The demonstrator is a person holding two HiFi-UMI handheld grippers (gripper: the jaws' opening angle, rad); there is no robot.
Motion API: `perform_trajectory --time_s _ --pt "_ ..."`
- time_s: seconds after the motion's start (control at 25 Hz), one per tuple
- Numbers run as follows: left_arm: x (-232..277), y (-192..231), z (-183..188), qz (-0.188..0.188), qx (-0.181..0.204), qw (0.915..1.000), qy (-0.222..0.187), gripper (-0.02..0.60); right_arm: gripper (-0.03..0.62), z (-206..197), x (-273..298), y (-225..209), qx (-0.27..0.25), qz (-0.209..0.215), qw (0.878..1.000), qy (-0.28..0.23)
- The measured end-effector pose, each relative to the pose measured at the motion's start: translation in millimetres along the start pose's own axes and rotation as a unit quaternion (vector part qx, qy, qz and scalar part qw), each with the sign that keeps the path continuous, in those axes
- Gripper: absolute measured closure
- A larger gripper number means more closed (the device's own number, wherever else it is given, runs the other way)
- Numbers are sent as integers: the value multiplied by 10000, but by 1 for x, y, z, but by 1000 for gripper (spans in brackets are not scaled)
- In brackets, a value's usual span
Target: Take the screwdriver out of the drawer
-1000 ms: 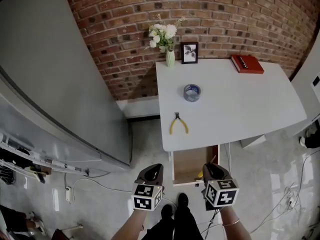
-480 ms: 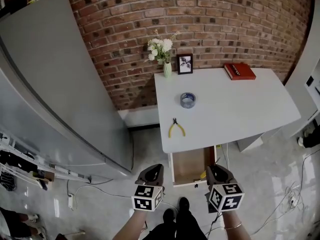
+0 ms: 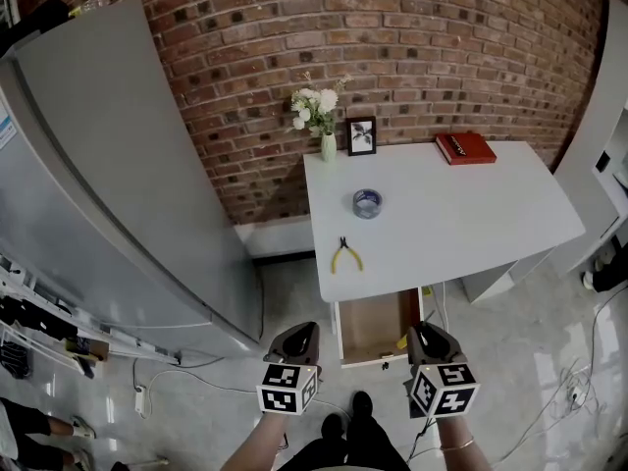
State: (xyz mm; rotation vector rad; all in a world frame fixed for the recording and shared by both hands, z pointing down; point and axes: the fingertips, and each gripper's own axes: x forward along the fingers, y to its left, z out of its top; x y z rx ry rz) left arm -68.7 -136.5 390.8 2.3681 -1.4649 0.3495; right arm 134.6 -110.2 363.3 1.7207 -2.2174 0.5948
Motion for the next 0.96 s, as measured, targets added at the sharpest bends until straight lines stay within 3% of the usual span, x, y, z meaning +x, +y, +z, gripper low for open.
perform_trajectory --time_s 0.96 --pt "-9 0 -3 116 -2 9999 -5 589 517 -6 -2 9 -103 118 9999 42"
